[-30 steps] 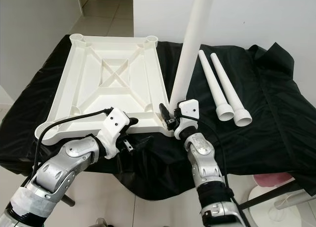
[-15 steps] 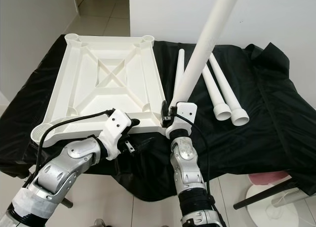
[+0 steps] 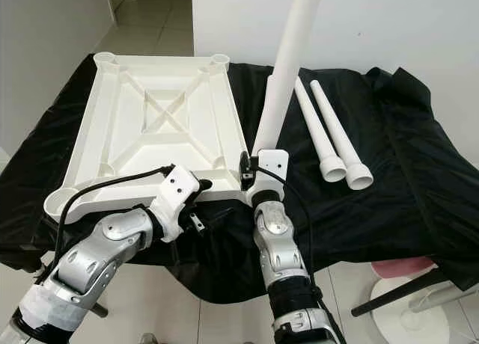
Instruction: Building children table
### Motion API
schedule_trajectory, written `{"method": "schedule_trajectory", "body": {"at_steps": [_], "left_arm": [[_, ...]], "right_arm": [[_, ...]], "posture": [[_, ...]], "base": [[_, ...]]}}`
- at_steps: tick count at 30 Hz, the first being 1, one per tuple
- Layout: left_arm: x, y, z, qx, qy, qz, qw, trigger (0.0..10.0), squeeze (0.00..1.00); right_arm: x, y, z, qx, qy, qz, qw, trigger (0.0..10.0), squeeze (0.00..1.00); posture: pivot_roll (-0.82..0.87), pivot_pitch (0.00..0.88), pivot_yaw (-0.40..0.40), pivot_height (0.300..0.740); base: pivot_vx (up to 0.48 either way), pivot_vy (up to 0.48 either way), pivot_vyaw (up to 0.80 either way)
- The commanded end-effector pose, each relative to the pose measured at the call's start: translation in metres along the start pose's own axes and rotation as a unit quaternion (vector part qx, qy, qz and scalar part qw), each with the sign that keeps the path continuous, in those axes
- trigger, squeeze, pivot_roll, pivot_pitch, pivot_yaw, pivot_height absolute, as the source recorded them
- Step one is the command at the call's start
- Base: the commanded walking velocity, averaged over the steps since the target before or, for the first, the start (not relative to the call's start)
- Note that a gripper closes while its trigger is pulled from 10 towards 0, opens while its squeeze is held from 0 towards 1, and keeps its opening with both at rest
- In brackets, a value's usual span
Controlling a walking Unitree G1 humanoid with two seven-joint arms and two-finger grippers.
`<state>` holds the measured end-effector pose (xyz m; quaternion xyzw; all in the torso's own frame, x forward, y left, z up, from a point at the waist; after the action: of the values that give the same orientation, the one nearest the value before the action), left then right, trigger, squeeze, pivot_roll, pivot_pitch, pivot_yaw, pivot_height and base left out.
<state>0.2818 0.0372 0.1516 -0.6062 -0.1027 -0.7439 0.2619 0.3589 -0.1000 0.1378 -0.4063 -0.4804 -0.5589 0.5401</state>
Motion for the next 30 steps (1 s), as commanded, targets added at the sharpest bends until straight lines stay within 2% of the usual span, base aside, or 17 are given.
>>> {"method": "schedule_trajectory", "body": {"at_steps": [1, 8, 10, 16, 21, 24, 25, 26, 30], "left_arm": [[0.003, 0.002, -0.002, -0.007, 0.009, -0.005, 1.0, 10.0, 0.0], [0.002, 0.002, -0.001, -0.005, 0.008, -0.006, 1.0, 10.0, 0.0], [0.002, 0.002, -0.001, -0.004, 0.009, -0.006, 1.0, 10.0, 0.0], [0.002, 0.003, -0.002, -0.003, 0.007, -0.006, 1.0, 10.0, 0.0], [0.002, 0.003, -0.002, -0.003, 0.007, -0.006, 1.0, 10.0, 0.0], [0.002, 0.003, -0.002, -0.002, 0.008, -0.006, 1.0, 10.0, 0.0], [0.002, 0.003, -0.001, -0.001, 0.008, -0.006, 1.0, 10.0, 0.0], [0.003, 0.003, -0.001, -0.001, 0.008, -0.007, 1.0, 10.0, 0.0], [0.003, 0.003, -0.001, 0.0, 0.008, -0.007, 1.0, 10.0, 0.0]], "right_arm": [[-0.032, -0.009, -0.015, -0.029, 0.001, 0.072, 0.997, 10.0, 0.0], [-0.031, -0.011, -0.016, -0.026, -0.005, 0.068, 0.997, 10.0, 0.0], [-0.032, -0.012, -0.019, -0.046, 0.009, 0.068, 0.997, 10.0, 0.0], [-0.032, -0.013, -0.019, -0.072, 0.011, 0.063, 0.995, 10.0, 0.0], [-0.026, -0.011, -0.016, -0.056, -0.004, 0.05, 0.997, 10.0, 0.0], [-0.023, -0.009, -0.016, -0.039, 0.012, 0.044, 0.998, 10.0, 0.04], [-0.021, -0.009, -0.016, -0.031, 0.02, 0.04, 0.999, 10.0, 0.82], [-0.018, -0.008, -0.016, -0.021, 0.024, 0.034, 0.999, 10.0, 1.0], [-0.013, -0.007, -0.016, -0.006, 0.026, 0.022, 0.999, 10.0, 1.0]], "posture": [[0.06, 0.029, -0.068, 0.74], [0.06, 0.028, -0.071, 0.74], [0.06, 0.03, -0.072, 0.74], [0.06, 0.031, -0.072, 0.74], [0.06, 0.034, -0.072, 0.74], [0.06, 0.035, -0.073, 0.74], [0.06, 0.035, -0.073, 0.74], [0.06, 0.035, -0.074, 0.74], [0.06, 0.035, -0.073, 0.74]], "base": [[0.0, 0.0, 0.0], [0.0, 0.0, 0.0], [0.0, 0.0, 0.0], [0.0, 0.0, 0.0], [0.0, 0.0, 0.0], [0.0, 0.0, 0.0], [0.0, 0.0, 0.0], [0.0, 0.0, 0.0], [0.0, 0.0, 0.0]]}}
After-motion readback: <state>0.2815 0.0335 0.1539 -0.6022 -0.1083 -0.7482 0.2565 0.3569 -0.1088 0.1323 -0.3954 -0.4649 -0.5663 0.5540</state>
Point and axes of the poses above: a point about 5 cm out from each wrist's last joint towards the gripper, its own y axis pointing out of the wrist towards the gripper, its own x axis along the axis of the wrist's last joint, z = x × y, the point moved 3 cm from there along y, pointing out of the wrist towards the gripper, and after that the axes turned 7 degrees about y, right-handed, at the moved point
